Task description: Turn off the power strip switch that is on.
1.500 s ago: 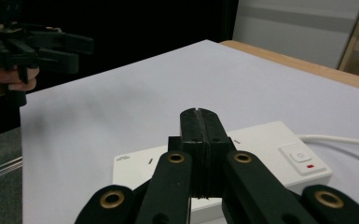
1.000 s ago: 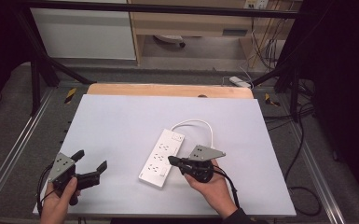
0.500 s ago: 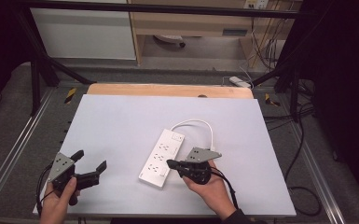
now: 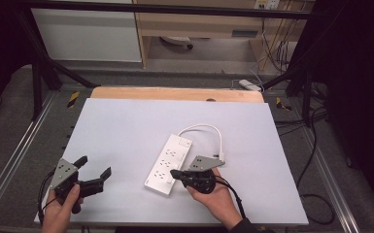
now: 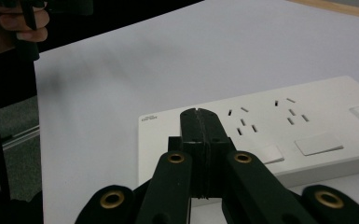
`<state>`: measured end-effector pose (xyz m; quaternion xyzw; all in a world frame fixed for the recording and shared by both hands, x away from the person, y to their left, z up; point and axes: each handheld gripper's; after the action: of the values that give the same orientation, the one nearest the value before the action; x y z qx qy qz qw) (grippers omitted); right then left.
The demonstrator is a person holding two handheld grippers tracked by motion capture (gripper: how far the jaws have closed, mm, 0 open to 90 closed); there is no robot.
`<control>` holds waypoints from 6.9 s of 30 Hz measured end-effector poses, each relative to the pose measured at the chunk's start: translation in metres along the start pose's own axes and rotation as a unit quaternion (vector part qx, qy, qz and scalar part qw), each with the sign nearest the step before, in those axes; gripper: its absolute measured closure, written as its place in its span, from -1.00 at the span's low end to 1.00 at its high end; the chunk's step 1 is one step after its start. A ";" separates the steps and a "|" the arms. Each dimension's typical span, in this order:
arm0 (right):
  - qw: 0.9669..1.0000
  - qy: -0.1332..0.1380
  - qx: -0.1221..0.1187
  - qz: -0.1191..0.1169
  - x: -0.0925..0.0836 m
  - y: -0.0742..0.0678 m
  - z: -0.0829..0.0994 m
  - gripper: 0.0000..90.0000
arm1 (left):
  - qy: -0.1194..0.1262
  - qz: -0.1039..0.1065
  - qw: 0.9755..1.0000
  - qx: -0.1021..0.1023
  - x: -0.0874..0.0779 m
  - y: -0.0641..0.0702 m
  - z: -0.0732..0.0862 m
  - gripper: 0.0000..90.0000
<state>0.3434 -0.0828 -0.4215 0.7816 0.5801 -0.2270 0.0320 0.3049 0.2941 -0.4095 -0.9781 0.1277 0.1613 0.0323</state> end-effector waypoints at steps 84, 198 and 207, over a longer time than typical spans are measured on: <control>0.999 -0.040 0.010 0.006 0.024 0.002 0.021 1.00 | -0.018 -0.002 1.000 0.016 0.002 0.002 0.003 -0.89; 0.993 0.060 0.043 0.088 -0.025 0.032 0.002 0.12 | -0.033 -0.003 0.999 0.018 0.005 0.002 0.006 -0.89; 0.988 0.069 0.049 0.130 -0.040 0.038 -0.006 -0.53 | -0.034 -0.001 0.999 0.019 0.005 0.002 0.006 -0.89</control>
<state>0.3717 -0.1289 -0.4092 0.8650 0.4623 -0.1942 -0.0174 0.3073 0.2912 -0.4167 -0.9714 0.1285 0.1918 0.0558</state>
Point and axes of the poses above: each handheld gripper's, and its own axes: x roughly forward along the jaws, z roughly out of its underside, y roughly to its right, and after that the axes turned 12 degrees about -z, right-handed
